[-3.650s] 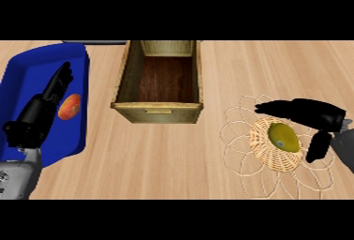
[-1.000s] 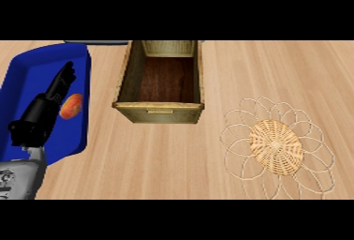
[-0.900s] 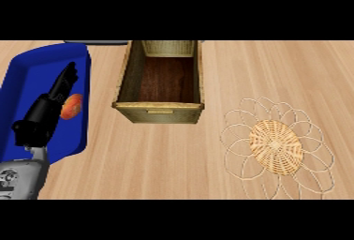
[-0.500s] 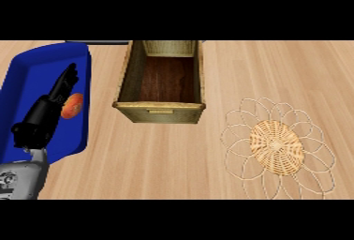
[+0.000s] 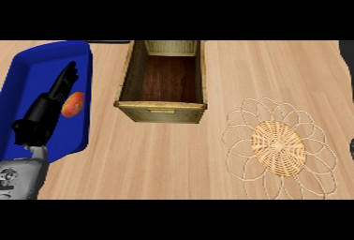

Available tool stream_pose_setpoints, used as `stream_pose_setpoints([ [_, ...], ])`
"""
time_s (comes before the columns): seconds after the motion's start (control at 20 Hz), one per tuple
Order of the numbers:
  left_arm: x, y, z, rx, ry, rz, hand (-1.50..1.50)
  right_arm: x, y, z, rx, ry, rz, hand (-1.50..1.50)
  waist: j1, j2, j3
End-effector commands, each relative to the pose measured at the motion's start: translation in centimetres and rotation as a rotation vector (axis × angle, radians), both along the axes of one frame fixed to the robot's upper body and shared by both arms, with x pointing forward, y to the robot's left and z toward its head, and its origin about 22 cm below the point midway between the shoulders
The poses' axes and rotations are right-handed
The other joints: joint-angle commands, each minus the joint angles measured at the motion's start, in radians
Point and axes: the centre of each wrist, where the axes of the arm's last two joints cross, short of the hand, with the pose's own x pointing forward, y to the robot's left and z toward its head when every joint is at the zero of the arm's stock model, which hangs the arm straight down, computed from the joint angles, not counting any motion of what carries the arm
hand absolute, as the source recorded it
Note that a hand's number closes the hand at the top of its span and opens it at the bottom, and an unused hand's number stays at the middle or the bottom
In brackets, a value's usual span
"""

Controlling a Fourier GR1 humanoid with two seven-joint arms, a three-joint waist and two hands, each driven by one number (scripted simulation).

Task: Pick the lemon from the placemat and place it in the basket

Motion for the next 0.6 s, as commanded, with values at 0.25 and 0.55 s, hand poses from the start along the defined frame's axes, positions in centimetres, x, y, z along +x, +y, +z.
stream_pose_setpoints([
  [0.25,0.5,0.1,-0.6,0.000,-0.002,-0.010,0.00,-0.9,7.1,0.1,-0.163,0.163,0.036,1.50,-0.002,0.001,0.000],
  [0.55,-0.7,1.5,0.4,0.002,-0.011,-0.010,0.00,1.1,7.0,-3.9,-0.366,0.195,-0.043,1.50,-0.001,0.000,0.000],
])
